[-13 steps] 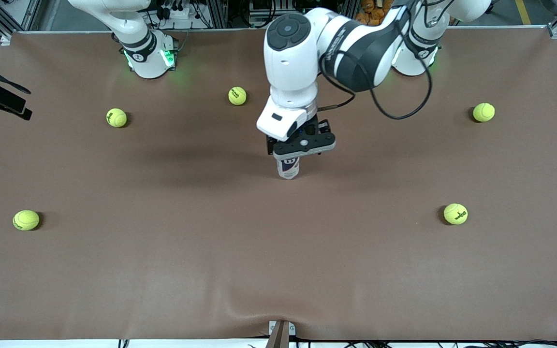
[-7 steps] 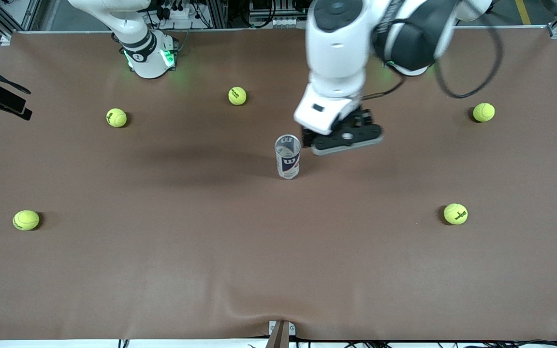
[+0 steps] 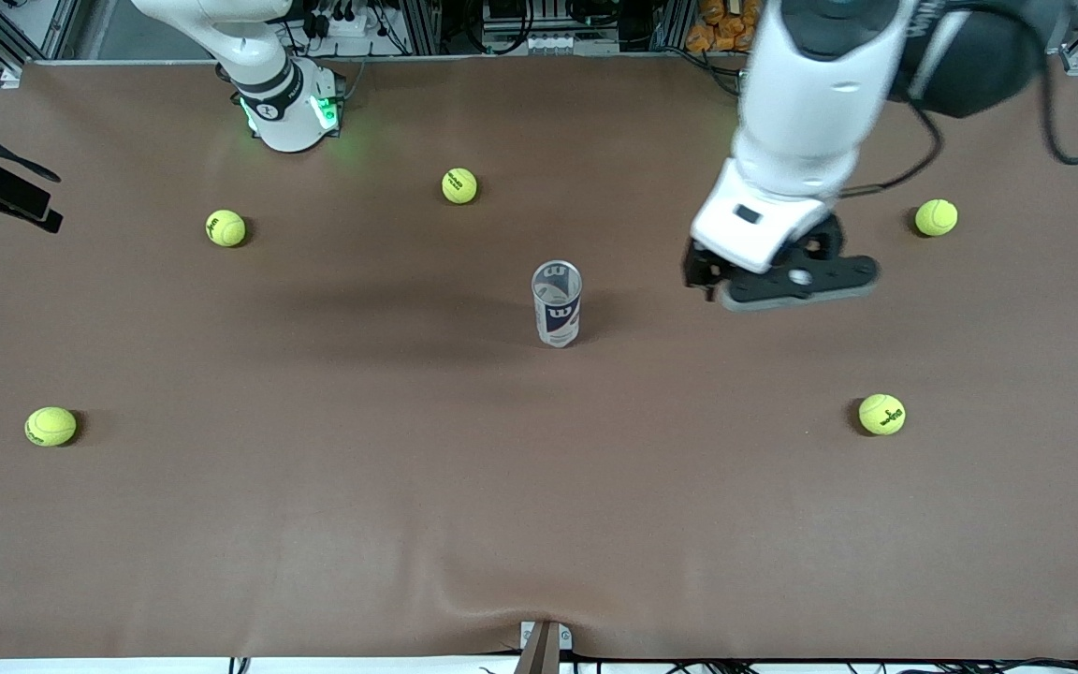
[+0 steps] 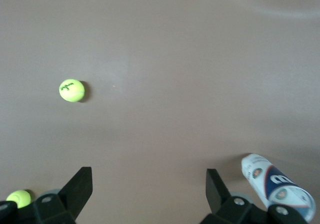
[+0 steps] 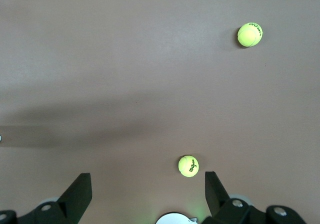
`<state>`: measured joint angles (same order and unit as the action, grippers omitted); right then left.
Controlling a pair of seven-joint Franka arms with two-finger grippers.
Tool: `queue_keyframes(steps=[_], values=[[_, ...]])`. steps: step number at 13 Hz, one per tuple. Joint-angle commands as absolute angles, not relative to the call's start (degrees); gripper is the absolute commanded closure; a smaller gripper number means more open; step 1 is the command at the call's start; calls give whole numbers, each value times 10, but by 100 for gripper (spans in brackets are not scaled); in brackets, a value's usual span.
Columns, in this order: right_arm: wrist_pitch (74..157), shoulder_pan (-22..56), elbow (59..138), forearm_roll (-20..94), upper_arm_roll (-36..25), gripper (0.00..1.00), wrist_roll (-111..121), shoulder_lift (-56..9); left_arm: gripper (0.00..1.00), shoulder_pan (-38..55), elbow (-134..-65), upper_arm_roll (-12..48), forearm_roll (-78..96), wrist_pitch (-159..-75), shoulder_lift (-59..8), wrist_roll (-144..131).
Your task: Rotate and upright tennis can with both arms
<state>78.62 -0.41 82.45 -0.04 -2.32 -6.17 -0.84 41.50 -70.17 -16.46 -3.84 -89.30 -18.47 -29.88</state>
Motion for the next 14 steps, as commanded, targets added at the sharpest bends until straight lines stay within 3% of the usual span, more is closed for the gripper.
queue_keyframes(steps=[1, 7, 9, 12, 14], values=[[782, -2, 822, -1, -24, 0, -67, -9, 0, 381, -715, -159, -46, -889, -162, -241], [782, -1, 822, -2, -24, 0, -67, -9, 0, 308, -717, -149, -33, -889, -153, -160], [781, -1, 822, -2, -23, 0, -67, -9, 0, 243, -717, -105, -5, -889, -154, -151], [782, -1, 822, -2, -24, 0, -67, -9, 0, 113, -717, 21, -3, -888, -147, -153], [782, -1, 822, -2, -23, 0, -67, -9, 0, 76, -734, 47, -5, -878, -126, -141]])
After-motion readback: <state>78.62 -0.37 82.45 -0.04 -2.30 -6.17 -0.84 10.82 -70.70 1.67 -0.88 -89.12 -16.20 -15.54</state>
